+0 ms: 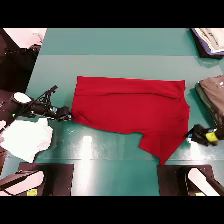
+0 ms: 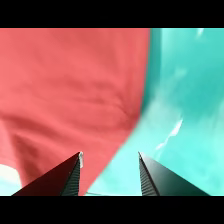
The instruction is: Fold the shirts.
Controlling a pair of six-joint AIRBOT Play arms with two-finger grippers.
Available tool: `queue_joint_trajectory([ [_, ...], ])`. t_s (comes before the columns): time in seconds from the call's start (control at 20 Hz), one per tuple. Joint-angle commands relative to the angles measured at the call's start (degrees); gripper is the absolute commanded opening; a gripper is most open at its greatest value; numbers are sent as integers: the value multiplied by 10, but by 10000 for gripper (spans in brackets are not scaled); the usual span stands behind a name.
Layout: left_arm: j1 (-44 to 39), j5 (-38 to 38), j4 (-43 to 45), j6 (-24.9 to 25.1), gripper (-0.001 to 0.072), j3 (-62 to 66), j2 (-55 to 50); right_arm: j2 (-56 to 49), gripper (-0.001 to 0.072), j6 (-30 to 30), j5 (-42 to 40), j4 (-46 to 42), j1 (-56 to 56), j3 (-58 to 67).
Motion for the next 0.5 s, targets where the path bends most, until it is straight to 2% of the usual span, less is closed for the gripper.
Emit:
queue_joint_trajectory([
  [0.0,0,1,-1,0,23,11,0,11,410,-9,-34,23,-11,-85],
  [0.2,0,0,-2,3,23,11,0,-4,408,-6,-49,33,59,-76],
  [0.25,0,-1,-2,3,23,11,0,-12,327,-6,-50,32,75,-70],
  [0.3,0,-4,-1,4,23,11,0,-19,188,-7,-52,31,92,-61],
  [0.35,0,-10,0,4,22,11,1,-23,86,-7,-51,27,106,-51],
  [0.4,0,-21,5,4,22,11,1,-21,15,-7,-45,21,116,-38],
  [0.45,0,-39,17,4,22,11,2,-12,14,-6,-30,9,124,-24],
])
